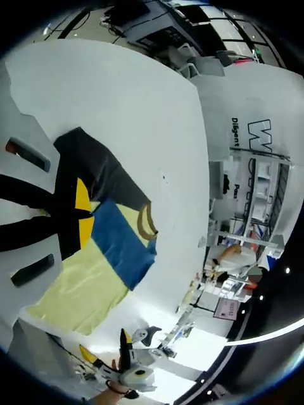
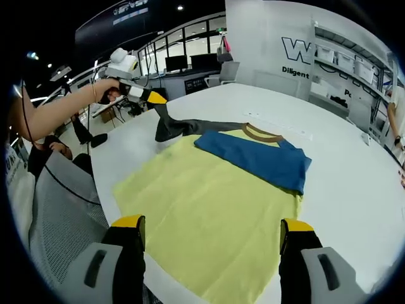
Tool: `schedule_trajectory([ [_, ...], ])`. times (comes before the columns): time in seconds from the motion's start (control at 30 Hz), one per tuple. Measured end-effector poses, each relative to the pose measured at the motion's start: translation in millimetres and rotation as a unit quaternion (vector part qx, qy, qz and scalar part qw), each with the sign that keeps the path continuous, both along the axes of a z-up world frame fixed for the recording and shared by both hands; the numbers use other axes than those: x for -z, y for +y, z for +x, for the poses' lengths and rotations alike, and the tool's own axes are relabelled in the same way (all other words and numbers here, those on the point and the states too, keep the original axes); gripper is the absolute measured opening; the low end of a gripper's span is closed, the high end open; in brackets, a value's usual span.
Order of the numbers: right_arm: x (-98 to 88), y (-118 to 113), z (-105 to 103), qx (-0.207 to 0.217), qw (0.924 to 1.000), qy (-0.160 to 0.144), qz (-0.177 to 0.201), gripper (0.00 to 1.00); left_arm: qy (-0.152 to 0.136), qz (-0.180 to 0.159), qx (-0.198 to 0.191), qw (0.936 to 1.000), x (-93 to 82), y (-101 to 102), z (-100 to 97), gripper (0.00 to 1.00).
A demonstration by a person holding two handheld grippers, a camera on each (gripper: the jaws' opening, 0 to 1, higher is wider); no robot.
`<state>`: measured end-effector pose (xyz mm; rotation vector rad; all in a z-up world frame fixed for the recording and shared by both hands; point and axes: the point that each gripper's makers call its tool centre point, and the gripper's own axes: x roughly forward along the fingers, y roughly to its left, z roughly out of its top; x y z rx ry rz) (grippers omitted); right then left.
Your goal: Fold the garment on the visible template until the final outline fits inside the template.
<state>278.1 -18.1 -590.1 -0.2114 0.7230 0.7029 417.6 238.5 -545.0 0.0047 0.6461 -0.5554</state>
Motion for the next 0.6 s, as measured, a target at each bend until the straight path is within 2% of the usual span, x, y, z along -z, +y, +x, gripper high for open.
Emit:
schedule_trajectory([
  [0.27,-0.1,1.1,1.4,-0.002,1.0000,0.000,0.002,0.86,-0.014,0.004,0.034,0.9993,-11.5,-27.0,9.8,0.05],
  [0.3,-0.2,1.6,1.8,-0.004,1.0000,-0.001,0.002,0.85,-0.016,0.006,0.051,0.9986,-15.0,-37.8,12.5,0.05],
  [0.33,-1.3,2.7,3.7,-0.001,1.0000,-0.004,0.005,0.85,-0.024,0.017,0.071,0.9971,-19.0,-51.6,16.7,0.05],
  [0.47,-8.5,13.3,13.4,-0.002,0.9995,-0.026,0.016,0.82,-0.028,0.020,0.103,0.9941,-25.7,-76.7,20.4,0.05],
  [0.6,-11.9,26.0,23.3,-0.010,0.9990,-0.040,0.018,0.80,-0.029,0.026,0.124,0.9915,-26.6,-89.3,19.5,0.05],
])
